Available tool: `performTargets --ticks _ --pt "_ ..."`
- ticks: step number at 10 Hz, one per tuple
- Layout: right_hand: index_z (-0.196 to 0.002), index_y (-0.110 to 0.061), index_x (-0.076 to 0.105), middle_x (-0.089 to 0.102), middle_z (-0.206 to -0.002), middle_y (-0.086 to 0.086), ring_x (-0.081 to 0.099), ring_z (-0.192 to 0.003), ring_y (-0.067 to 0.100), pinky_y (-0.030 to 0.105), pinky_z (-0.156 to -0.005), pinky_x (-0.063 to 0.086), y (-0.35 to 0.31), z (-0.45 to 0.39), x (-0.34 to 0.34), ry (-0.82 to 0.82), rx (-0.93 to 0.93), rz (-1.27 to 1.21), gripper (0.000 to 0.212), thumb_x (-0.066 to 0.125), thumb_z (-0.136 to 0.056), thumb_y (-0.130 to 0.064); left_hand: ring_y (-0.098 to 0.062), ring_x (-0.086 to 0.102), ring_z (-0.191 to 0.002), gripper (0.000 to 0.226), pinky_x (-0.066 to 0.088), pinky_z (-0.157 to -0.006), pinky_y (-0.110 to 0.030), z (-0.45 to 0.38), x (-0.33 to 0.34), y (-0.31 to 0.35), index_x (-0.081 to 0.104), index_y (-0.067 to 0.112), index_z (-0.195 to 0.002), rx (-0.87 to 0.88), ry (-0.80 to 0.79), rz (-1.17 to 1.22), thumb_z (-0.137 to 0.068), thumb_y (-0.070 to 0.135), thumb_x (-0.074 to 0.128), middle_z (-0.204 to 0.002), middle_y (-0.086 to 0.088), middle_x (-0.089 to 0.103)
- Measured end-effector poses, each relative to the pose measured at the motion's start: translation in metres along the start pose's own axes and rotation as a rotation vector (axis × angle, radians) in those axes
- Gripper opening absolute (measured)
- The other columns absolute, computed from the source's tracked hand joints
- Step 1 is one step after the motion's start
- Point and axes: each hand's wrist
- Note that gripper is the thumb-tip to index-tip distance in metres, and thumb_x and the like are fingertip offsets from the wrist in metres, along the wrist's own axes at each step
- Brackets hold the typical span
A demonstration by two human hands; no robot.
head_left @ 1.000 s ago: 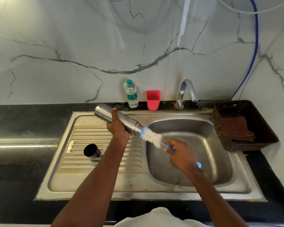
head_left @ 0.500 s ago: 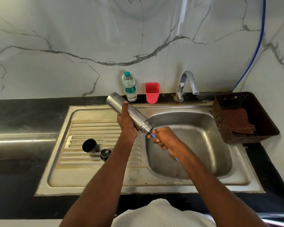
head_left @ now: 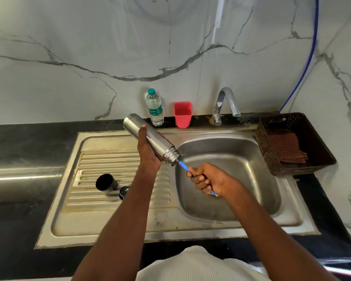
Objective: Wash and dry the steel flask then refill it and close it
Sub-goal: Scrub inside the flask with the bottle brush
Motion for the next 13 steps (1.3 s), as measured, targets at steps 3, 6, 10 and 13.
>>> performTargets --ticks 3,6,10,13 --pt "-0.092 -0.017 0.069 0.056 -0.059 -0.002 0.046 -0.044 0.014 0.027 -0.050 0.035 0.005 0.004 0.021 0.318 -0.316 0.445 0.024 0.049 -0.104 -0.021 -0.032 0.074 -0.088 0.064 0.064 -0.085 -0.052 -0.001 -0.005 -0.004 0.061 0.010 -0.129 0.089 0.162 0.032 -0.081 0.047 0.082 -0.103 -0.018 0.074" --pt "-0.095 -0.023 0.063 0.060 -0.079 -0.008 0.048 -0.068 0.020 0.032 -0.062 0.035 0.023 0.007 0.039 0.739 -0.640 1.147 0.012 0.057 -0.101 -0.031 -0.035 0.072 -0.092 0.092 0.062 -0.088 -0.059 -0.003 -0.001 -0.006 0.062 0.007 -0.131 0.119 0.176 0.001 -0.057 0.053 0.090 -0.103 -0.017 0.073" --pt "-0.094 -0.019 0.069 0.064 -0.091 0.000 0.060 -0.082 0.026 0.035 -0.064 0.043 0.031 -0.002 0.029 0.914 -0.767 1.120 0.025 0.058 -0.102 -0.039 -0.032 0.075 -0.088 0.060 0.065 -0.082 -0.053 0.006 0.008 -0.008 0.061 0.010 -0.123 0.131 0.256 0.028 -0.078 0.039 0.087 -0.108 -0.017 0.074" --pt "-0.083 -0.012 0.068 0.045 -0.057 -0.003 0.030 -0.038 0.007 0.022 -0.041 0.021 0.007 0.001 0.019 0.152 -0.200 0.156 0.039 0.056 -0.104 -0.043 -0.031 0.071 -0.087 0.067 0.064 -0.080 -0.047 0.010 0.006 -0.005 0.062 0.006 -0.129 0.121 0.120 -0.015 -0.079 0.045 0.083 -0.100 -0.016 0.070"
Point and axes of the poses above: each hand's wrist, its own z-axis away from the middle knuckle, its own x-axis out of the palm, y = z × x
